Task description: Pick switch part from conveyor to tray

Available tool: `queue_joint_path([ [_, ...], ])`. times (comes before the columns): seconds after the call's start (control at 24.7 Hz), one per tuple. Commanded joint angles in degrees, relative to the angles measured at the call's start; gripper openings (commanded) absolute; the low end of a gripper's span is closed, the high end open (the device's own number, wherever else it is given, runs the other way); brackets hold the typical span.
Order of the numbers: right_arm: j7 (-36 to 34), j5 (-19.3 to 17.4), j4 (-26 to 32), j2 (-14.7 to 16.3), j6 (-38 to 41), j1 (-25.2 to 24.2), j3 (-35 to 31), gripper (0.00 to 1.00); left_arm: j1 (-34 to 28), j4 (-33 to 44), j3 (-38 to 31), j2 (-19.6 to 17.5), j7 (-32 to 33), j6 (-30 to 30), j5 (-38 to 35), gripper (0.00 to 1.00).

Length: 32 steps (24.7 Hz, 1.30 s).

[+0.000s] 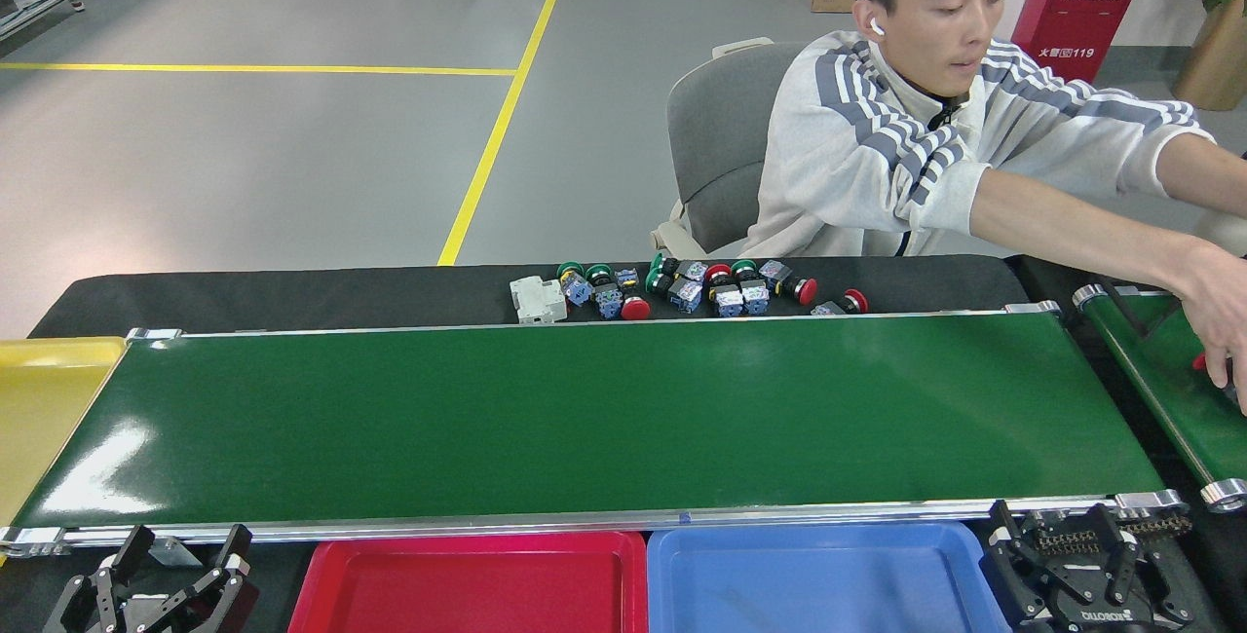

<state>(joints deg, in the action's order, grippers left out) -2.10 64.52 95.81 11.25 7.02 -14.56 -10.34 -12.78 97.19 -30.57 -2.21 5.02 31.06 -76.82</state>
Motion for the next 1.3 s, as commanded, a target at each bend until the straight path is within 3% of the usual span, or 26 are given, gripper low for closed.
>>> queue_joint_path([
  [0.0,-0.6,-0.1,0.3,0.4,-0.3,0.5,-0.4,0.98,0.4,0.6,-0.4,-0.6,-0.6,0.1,0.2,1.0],
  [0.81,-0.1,0.6,-0.7,0.9,-0.3,2.4,0.5,0.98,0.0,1.7,-0.4,-1.4,-1.7,0.1,1.0,1.0],
  [1.26,2.6,0.6,-4.9,1.6,-0.4,3.5,-1.1,0.98,-0.2,1.5,0.0,-1.1,-1.7,-0.1,0.7,1.0],
])
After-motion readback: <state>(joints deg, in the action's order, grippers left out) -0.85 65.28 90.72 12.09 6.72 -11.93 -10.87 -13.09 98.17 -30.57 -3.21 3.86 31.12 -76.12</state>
